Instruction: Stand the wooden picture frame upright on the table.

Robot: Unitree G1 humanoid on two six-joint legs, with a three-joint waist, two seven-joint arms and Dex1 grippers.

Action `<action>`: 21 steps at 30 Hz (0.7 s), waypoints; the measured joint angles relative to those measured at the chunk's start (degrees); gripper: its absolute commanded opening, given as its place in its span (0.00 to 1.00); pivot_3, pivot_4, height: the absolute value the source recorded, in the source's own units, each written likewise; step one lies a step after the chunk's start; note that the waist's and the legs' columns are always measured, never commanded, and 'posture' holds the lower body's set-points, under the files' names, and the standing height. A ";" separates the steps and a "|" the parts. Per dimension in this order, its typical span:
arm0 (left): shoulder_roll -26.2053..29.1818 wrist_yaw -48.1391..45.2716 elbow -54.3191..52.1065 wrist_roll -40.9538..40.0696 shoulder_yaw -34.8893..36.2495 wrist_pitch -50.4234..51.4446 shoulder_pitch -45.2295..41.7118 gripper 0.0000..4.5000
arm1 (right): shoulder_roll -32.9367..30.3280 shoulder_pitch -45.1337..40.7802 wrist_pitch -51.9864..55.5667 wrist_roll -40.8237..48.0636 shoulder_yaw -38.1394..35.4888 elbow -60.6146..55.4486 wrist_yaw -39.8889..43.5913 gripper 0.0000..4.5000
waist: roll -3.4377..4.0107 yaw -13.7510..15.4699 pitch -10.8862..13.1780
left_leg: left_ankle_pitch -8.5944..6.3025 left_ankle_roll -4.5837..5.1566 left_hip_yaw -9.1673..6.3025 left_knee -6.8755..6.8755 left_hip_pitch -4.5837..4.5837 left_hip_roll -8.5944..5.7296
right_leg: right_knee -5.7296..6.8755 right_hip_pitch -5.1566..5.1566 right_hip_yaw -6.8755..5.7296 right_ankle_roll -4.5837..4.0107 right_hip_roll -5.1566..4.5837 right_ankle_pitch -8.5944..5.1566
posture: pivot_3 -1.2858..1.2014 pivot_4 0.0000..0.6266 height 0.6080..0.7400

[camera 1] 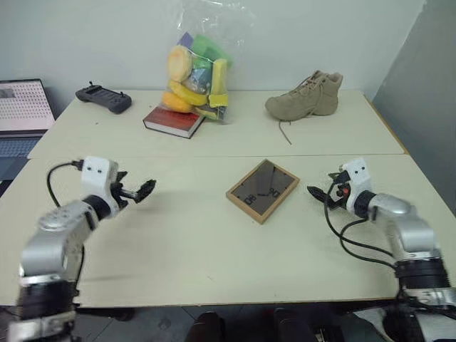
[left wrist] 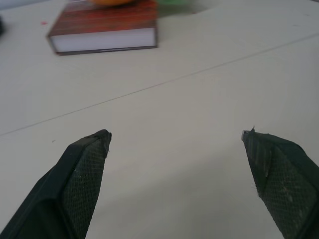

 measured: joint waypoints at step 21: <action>-7.79 -8.97 20.53 10.32 -14.92 -12.74 -18.85 0.68 | -0.95 -3.16 1.10 -3.77 4.33 1.74 -0.17 0.55 | -0.06 0.29 -0.01 | -0.01 0.01 0.03 0.12 -0.12 -0.01 | 0.03 -0.05 0.00 -0.01 -0.03 0.00 | 0.52 0.24 1.00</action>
